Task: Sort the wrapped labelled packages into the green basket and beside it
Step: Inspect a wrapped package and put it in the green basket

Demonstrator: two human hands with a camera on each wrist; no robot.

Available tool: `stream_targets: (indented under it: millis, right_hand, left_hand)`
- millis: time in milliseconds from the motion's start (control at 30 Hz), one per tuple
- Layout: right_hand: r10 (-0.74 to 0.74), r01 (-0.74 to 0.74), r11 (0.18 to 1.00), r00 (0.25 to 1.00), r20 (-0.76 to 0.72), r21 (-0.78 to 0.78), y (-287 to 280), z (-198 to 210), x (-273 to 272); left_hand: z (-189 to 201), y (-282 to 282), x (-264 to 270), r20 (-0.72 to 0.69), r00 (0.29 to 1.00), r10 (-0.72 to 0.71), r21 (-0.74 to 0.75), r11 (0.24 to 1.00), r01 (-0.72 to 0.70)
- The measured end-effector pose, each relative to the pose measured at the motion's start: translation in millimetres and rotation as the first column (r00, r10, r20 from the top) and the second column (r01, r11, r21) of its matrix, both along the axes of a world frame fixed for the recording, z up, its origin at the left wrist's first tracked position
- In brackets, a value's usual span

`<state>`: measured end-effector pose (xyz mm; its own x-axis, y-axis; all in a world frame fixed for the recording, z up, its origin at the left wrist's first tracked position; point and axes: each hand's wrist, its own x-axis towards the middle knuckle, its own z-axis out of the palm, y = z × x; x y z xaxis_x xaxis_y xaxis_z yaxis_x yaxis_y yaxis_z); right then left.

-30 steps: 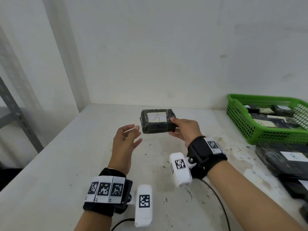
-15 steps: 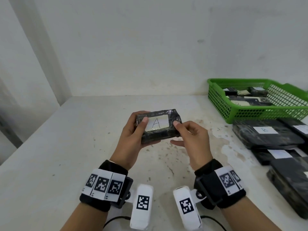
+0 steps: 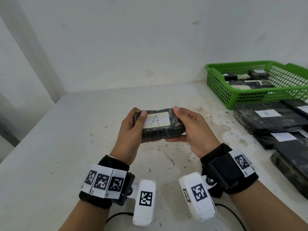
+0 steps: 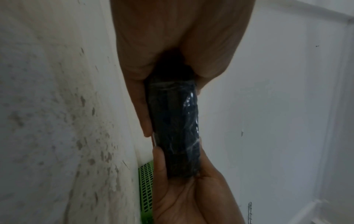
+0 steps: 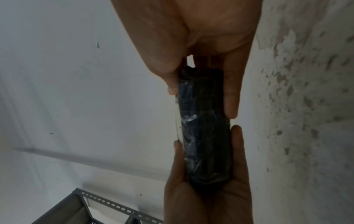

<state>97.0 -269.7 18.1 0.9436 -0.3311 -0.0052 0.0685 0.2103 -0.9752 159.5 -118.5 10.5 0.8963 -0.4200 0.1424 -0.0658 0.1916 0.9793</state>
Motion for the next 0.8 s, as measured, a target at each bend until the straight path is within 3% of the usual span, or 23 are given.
stream_targets:
  millis: [200, 433, 600, 800]
  right_hand:
    - [-0.133, 0.139, 0.989, 0.987, 0.088, -0.059, 6.9, -3.2, -2.9]
    - [-0.082, 0.085, 0.994, 0.995, 0.056, -0.064, 10.0, -0.8, -5.6]
    - [-0.195, 0.203, 0.976, 0.975, 0.103, -0.075, 7.0, -0.1, -6.0]
    - [-0.06, 0.066, 0.996, 0.993, 0.101, -0.061, 1.9, 5.7, -7.5]
  left_hand:
    - [5.4, 1.6, -4.5, -0.006, 0.996, -0.086, -0.001, 0.996, 0.086]
    - [2.7, 2.1, -2.8, 0.049, 0.997, -0.061, 0.037, 0.998, 0.059]
    - [1.3, 1.1, -5.4, 0.034, 0.983, -0.182, 0.021, 0.983, 0.182]
    - [1.4, 4.7, 0.0, 0.088, 0.989, -0.119, 0.007, 0.993, 0.119]
